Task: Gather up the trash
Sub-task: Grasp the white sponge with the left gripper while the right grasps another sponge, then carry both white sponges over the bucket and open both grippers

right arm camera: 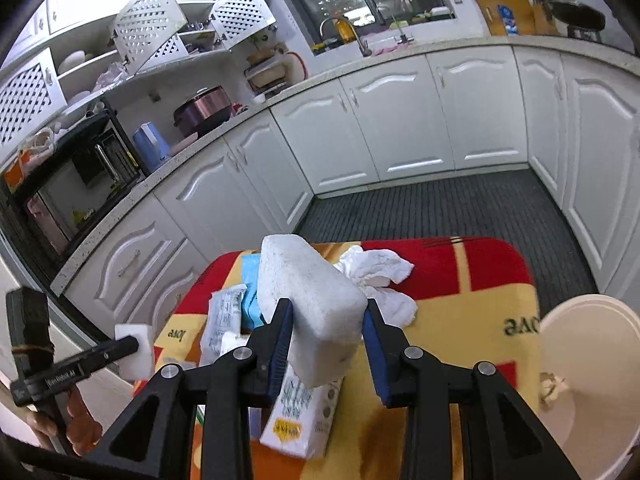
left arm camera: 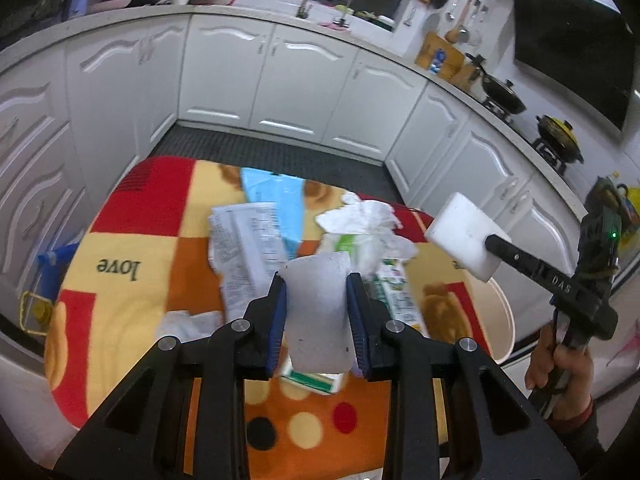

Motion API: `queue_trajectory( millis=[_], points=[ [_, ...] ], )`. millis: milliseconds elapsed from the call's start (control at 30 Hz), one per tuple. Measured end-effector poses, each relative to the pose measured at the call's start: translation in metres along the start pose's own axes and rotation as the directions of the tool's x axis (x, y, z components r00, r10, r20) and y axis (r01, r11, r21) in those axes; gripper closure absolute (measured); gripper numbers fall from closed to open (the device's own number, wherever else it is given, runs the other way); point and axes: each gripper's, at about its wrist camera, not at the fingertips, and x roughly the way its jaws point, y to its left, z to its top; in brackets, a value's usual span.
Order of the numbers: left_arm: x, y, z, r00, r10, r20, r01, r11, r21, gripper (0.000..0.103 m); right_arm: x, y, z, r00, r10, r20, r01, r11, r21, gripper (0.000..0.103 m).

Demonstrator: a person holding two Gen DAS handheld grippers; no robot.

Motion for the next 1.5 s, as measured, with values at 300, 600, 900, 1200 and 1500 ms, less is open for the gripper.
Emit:
queue_trajectory(
  millis=[300, 600, 900, 1200, 1500],
  points=[
    [0.015, -0.066, -0.013, 0.999, -0.035, -0.020, 0.037, 0.992, 0.117, 0.076, -0.042, -0.020, -0.024, 0.996, -0.083, 0.023, 0.083, 0.997, 0.008, 0.069],
    [0.044, -0.127, -0.023, 0.997, -0.059, -0.051, 0.069, 0.974, 0.214, 0.076, -0.075, -0.061, -0.047, 0.986, -0.165, 0.035, 0.161, 0.983, 0.083, 0.069],
    [0.081, -0.185, -0.028, 0.991, -0.092, -0.093, 0.115, 0.951, 0.288, 0.076, -0.102, -0.107, -0.062, 0.959, -0.281, 0.035, 0.273, 0.950, 0.154, 0.069],
    [0.122, -0.239, -0.032, 0.972, -0.166, -0.165, 0.210, 0.930, 0.303, 0.076, -0.121, -0.157, -0.078, 0.921, -0.390, 0.007, 0.378, 0.896, 0.232, 0.069],
    [0.170, -0.274, -0.041, 0.957, -0.187, -0.220, 0.246, 0.928, 0.280, 0.076, -0.124, -0.189, -0.093, 0.894, -0.447, -0.043, 0.440, 0.854, 0.277, 0.069]
  ],
)
